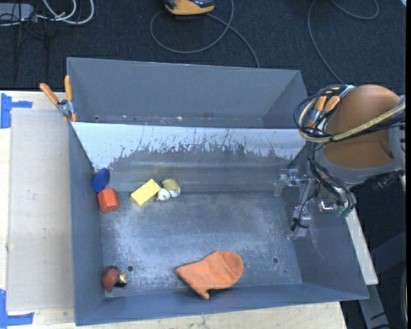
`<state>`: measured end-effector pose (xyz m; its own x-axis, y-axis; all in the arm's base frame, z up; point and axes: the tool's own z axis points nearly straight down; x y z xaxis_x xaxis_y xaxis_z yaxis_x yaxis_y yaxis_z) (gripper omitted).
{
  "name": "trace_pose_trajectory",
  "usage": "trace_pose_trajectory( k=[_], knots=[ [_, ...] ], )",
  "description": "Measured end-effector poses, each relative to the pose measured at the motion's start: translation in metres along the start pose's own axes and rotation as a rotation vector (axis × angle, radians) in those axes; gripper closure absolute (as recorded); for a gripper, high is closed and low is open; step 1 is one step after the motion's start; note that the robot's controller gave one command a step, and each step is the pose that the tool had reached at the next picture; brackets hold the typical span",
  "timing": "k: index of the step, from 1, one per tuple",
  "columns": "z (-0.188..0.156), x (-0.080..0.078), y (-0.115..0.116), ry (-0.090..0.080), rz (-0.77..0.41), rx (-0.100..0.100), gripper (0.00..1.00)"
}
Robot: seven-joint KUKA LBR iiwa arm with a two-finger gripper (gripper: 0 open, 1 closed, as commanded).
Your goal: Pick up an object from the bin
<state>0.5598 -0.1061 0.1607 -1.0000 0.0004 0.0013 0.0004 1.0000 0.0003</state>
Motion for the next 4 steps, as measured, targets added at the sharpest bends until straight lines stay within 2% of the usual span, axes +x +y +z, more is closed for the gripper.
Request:
trace_pose_trajectory(
  k=[1, 2, 3, 4],
  knots=[
    [0.043, 0.02, 0.05, 0.0, 0.062, 0.0, 0.0],
    [0.078, 0.026, 0.069, 0.004, 0.082, -0.005, 0.0],
    [0.087, 0.05, 0.068, 0.003, 0.0, 0.003, 0.0],
    [0.09, 0.066, 0.115, 0.006, -0.008, -0.003, 0.0]
  ],
)
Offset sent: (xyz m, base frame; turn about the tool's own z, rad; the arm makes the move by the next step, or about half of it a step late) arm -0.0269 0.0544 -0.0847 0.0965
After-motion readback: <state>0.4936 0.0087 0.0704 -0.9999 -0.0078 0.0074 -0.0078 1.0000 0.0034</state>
